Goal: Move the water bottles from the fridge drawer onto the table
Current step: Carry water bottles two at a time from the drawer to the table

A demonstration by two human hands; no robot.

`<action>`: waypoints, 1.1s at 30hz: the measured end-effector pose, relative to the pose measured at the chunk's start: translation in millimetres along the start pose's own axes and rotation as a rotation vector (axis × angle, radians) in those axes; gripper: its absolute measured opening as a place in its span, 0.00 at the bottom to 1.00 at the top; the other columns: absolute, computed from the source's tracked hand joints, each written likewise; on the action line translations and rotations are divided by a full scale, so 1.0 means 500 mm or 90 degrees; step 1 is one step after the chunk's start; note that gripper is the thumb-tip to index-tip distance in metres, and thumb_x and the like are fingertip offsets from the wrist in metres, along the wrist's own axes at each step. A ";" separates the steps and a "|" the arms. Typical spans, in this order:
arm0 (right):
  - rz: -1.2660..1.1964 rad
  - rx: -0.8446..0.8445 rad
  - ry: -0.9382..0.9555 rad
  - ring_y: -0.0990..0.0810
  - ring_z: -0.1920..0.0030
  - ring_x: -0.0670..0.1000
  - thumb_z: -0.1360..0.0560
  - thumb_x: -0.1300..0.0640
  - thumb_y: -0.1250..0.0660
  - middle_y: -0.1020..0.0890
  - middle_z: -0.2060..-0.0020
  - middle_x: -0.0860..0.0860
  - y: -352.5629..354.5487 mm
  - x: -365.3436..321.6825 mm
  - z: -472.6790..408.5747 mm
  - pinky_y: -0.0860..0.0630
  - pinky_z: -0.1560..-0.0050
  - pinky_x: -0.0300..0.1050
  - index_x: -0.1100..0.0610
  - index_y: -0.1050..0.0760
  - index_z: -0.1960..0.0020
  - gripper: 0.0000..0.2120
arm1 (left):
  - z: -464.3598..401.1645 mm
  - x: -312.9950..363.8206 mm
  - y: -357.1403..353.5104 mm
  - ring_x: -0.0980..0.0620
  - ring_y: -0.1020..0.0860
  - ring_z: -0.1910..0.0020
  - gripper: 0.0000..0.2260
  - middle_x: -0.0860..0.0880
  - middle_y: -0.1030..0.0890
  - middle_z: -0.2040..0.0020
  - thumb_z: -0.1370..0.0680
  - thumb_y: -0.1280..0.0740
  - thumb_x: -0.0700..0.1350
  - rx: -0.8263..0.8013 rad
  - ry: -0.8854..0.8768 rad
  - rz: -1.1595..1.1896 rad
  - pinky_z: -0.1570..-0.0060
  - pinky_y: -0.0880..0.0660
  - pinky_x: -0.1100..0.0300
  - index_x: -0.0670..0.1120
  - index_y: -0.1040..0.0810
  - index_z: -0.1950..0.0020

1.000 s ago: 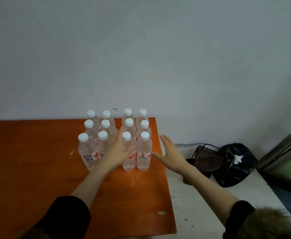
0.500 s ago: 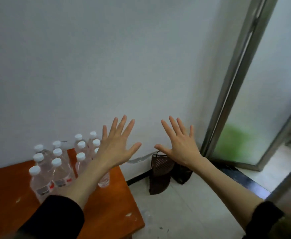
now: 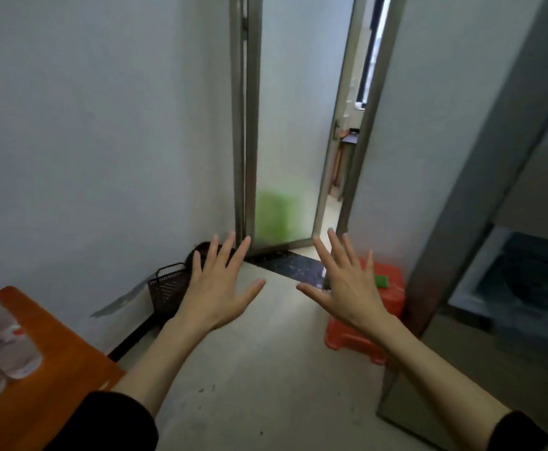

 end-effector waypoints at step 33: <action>0.022 -0.058 -0.420 0.66 0.25 0.50 0.26 0.32 0.50 0.62 0.24 0.47 0.090 1.104 0.455 0.68 0.28 0.57 0.44 0.64 0.25 0.38 | -0.243 1.173 -0.537 0.52 0.64 0.25 0.32 0.54 0.61 0.23 0.23 0.49 0.64 -0.219 -0.398 0.103 0.27 0.62 0.49 0.57 0.59 0.25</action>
Point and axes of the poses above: each hand's wrist, its own z-axis away from the middle knuckle, its own y-axis out of the back of the hand, x = y × z, the point moved 1 cm from there along -z, towards the middle knuckle
